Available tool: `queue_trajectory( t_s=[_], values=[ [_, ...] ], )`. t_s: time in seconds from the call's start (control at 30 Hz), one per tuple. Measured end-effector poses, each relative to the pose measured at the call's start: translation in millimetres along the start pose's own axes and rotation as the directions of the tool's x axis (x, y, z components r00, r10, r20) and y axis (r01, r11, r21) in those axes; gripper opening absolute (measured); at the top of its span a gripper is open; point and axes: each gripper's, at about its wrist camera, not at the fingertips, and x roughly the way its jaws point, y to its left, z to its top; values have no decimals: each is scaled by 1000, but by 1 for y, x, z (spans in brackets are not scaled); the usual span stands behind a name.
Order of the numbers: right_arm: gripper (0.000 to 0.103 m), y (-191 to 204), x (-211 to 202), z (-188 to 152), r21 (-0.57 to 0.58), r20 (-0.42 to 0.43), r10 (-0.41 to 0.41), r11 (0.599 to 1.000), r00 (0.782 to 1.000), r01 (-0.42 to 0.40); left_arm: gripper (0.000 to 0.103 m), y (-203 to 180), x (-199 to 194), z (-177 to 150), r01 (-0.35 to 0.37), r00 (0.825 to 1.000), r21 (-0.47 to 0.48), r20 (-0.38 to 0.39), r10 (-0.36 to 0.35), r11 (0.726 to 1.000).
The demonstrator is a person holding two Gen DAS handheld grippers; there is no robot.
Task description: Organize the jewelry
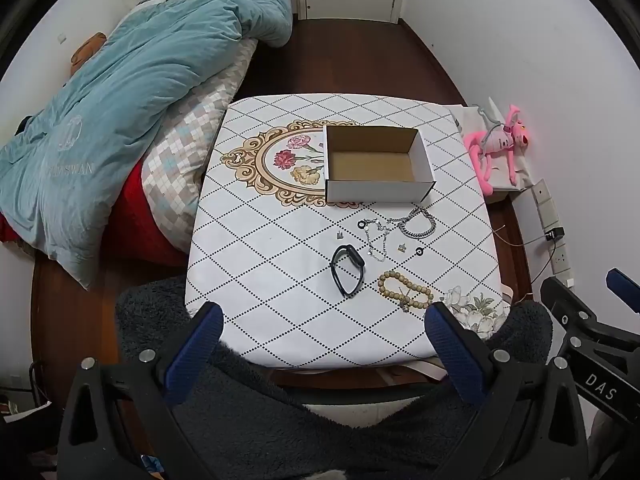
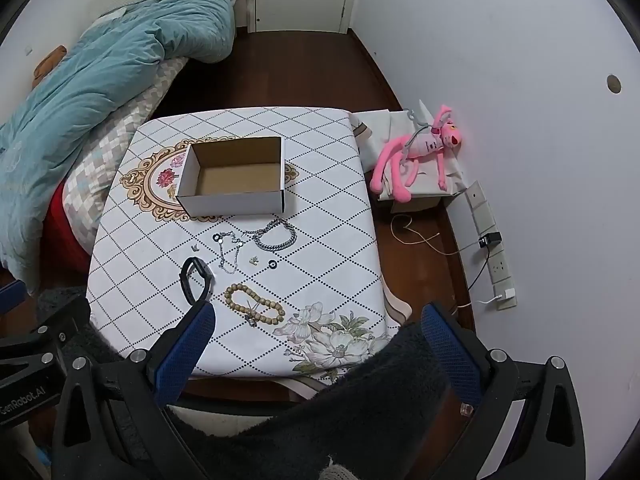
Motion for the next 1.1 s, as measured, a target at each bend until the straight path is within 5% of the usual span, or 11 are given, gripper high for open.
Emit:
queue_trajectory(
  t_s=[1.1],
  values=[
    [103,-2,-7,0,-1,6,3,1000,1000,-3,103,-2,-1,2,4,1000,0,2,-4,1000]
  ],
)
